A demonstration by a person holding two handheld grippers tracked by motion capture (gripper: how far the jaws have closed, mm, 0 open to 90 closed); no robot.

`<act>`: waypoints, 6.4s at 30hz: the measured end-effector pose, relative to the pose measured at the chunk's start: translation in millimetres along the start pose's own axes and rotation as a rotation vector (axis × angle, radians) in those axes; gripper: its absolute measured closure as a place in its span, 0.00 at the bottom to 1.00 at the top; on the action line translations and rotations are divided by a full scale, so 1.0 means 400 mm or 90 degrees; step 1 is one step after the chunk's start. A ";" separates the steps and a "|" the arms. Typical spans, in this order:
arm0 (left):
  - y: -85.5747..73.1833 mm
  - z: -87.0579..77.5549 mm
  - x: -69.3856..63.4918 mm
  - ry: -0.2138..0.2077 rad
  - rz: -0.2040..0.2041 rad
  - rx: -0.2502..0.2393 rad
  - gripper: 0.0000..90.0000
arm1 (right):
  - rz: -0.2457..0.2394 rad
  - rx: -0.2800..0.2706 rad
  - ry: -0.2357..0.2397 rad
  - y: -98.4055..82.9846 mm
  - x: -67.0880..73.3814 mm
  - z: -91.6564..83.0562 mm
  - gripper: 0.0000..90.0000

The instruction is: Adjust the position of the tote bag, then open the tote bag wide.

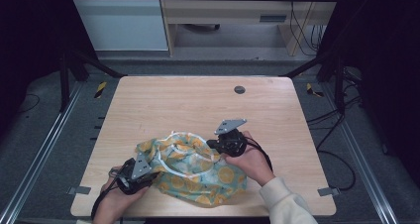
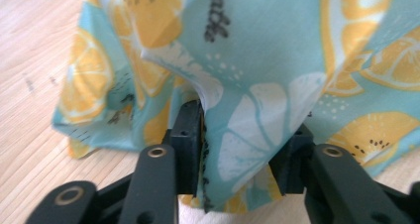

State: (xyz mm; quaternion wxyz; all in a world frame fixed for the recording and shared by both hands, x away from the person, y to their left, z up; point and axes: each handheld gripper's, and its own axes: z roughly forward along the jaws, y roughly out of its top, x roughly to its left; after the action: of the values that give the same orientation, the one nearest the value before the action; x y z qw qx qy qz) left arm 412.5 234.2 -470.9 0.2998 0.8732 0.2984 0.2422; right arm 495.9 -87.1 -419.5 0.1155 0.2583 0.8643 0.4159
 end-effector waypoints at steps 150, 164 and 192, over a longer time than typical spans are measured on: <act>-0.021 -0.059 -0.081 -0.072 0.105 0.013 0.99 | -0.101 -0.076 0.000 0.130 0.093 -0.150 1.00; 0.054 -0.180 -0.062 -0.035 0.034 -0.188 0.55 | -0.100 -0.067 0.001 0.117 0.091 -0.155 1.00; 0.065 0.033 -0.071 -0.035 -0.019 -0.051 0.41 | 0.011 0.024 -0.059 0.048 -0.073 0.039 1.00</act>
State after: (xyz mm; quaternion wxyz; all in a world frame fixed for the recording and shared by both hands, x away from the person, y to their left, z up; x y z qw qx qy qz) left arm 410.3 193.7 -469.7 0.3464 0.8622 0.2930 0.2254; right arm 533.7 -82.8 -414.9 0.1469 0.2870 0.8635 0.3879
